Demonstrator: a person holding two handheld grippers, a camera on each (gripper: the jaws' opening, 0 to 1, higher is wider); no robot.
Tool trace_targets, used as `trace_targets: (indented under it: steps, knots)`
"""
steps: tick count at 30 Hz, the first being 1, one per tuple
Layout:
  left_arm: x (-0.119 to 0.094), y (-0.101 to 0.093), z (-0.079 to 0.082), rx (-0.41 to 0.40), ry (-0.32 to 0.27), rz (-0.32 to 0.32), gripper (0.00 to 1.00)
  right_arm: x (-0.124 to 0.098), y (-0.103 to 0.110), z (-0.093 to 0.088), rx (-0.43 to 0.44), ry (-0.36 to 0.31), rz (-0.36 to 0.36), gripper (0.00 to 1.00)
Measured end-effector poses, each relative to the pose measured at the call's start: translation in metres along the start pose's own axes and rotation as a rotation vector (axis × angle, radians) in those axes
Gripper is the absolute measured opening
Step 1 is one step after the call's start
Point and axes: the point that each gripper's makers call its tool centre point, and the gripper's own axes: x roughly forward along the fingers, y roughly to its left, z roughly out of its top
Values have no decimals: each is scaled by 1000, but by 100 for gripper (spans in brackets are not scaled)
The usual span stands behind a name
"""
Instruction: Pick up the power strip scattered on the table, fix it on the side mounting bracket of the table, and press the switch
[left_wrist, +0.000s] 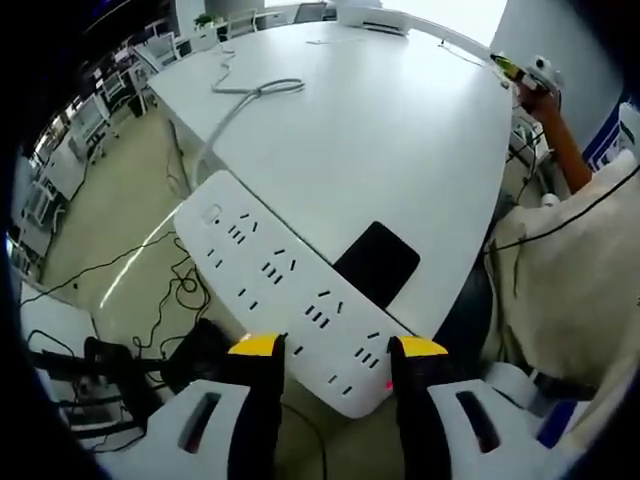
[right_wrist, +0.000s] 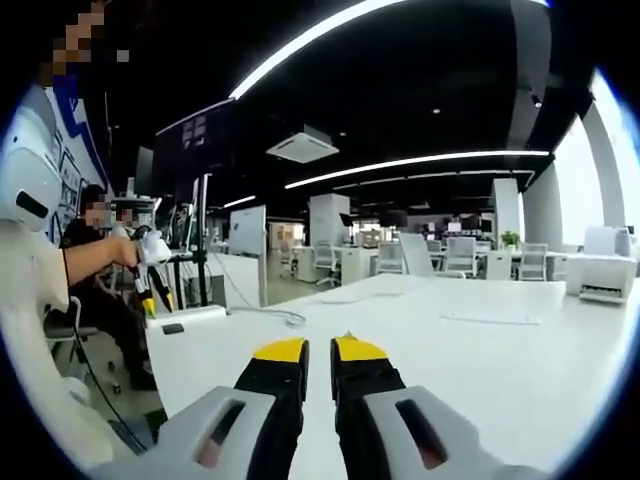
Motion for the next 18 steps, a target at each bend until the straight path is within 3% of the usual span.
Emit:
trace_targets:
  steps: [18]
  knots:
    - [0, -1, 0, -1, -5, -1, 47, 8, -1, 3, -8, 5, 16, 0]
